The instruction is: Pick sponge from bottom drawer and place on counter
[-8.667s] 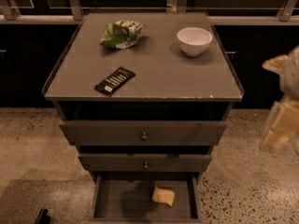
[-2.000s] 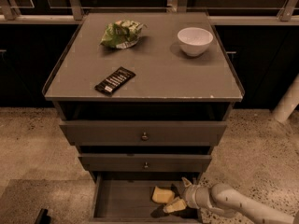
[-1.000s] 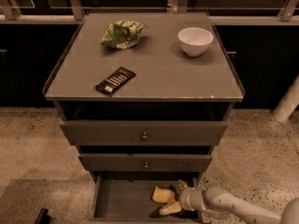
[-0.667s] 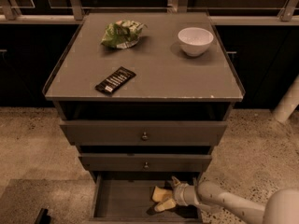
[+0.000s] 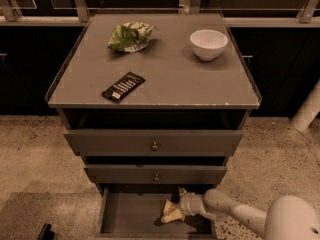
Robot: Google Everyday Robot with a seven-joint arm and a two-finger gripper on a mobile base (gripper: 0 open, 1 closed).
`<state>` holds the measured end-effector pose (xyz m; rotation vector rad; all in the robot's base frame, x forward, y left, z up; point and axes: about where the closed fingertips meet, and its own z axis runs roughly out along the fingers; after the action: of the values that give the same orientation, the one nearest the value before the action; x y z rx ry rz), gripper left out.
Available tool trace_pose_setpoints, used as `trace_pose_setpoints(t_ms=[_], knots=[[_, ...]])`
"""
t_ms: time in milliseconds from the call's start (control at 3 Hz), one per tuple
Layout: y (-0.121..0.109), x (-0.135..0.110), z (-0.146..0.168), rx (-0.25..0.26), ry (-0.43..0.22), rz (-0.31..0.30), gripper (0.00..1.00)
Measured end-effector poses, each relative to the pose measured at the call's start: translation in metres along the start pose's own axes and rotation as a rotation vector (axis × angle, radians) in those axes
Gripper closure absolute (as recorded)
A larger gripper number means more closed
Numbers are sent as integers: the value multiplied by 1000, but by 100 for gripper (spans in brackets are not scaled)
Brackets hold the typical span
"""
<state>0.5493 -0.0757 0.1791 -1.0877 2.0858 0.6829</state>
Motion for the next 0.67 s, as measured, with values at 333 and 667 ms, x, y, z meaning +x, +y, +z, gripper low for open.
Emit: trace_pose_setpoints(t_ms=[333, 667], knots=[[0, 9, 2, 4, 12, 24, 0], [-8, 25, 11, 30, 37, 26, 0]])
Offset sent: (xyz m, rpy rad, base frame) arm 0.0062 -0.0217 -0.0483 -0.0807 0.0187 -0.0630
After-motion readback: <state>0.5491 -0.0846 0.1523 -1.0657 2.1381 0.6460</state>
